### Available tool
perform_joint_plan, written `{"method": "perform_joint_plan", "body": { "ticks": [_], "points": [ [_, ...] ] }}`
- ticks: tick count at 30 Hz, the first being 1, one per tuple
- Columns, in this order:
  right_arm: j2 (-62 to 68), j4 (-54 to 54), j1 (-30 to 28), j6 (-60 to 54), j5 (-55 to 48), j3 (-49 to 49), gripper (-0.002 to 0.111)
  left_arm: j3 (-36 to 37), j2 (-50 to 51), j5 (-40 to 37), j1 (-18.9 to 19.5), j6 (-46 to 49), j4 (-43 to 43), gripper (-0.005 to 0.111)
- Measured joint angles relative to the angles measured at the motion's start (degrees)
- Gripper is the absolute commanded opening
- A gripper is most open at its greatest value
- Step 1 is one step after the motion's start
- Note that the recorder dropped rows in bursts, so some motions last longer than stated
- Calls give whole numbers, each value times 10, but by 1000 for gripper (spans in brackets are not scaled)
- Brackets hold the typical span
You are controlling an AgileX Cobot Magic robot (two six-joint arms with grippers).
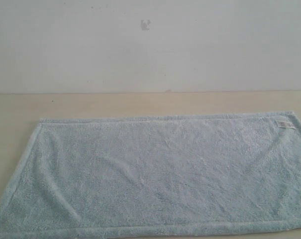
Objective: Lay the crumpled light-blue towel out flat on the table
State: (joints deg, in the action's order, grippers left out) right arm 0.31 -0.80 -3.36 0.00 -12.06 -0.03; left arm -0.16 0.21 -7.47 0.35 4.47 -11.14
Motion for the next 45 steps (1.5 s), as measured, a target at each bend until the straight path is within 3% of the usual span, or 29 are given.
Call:
{"method": "perform_joint_plan", "body": {
  "ticks": [9,45],
  "points": [
    [0,0,0,0,0,0,0,0,0,0,-38,0,0,4],
    [0,0,0,0,0,0,0,0,0,0,-41,0,0,4]
  ]
}}
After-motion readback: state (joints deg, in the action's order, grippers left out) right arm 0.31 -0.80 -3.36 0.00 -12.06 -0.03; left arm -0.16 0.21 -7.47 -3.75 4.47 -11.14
